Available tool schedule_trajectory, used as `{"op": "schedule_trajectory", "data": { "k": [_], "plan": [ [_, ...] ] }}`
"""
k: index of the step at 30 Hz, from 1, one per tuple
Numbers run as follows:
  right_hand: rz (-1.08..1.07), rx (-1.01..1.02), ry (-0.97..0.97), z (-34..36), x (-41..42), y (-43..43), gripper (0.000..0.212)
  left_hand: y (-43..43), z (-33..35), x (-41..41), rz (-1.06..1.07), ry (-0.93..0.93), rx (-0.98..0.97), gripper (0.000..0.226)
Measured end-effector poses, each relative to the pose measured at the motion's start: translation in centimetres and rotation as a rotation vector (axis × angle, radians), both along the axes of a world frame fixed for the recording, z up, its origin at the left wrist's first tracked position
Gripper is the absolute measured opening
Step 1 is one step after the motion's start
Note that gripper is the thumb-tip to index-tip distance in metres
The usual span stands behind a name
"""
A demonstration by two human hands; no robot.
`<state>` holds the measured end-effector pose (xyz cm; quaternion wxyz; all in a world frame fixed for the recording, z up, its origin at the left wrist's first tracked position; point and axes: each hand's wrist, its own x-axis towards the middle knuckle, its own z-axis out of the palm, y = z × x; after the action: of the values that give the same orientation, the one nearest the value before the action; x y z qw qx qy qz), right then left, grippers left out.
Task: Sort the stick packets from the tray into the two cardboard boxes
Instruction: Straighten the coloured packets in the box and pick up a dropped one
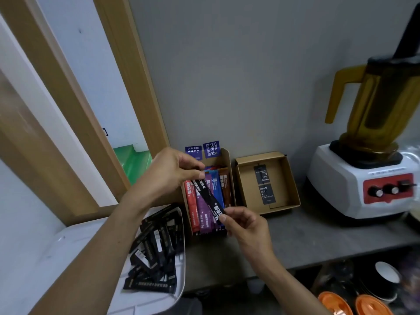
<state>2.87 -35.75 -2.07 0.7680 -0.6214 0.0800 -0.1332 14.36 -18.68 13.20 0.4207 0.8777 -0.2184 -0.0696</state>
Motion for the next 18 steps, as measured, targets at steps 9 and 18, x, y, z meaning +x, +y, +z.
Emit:
{"op": "schedule_trajectory", "data": {
  "k": [9,18],
  "plan": [
    [-0.225,-0.845,-0.039,-2.3,-1.1,-1.2,0.023,-4.6,-0.8,1.7,-0.141,-0.093,0.206,0.014],
    [-0.098,-1.46,-0.249,-3.6,0.2,-1.1,0.034,-5.6,-4.6,3.5,-0.113,-0.283,0.252,0.017]
  ]
}}
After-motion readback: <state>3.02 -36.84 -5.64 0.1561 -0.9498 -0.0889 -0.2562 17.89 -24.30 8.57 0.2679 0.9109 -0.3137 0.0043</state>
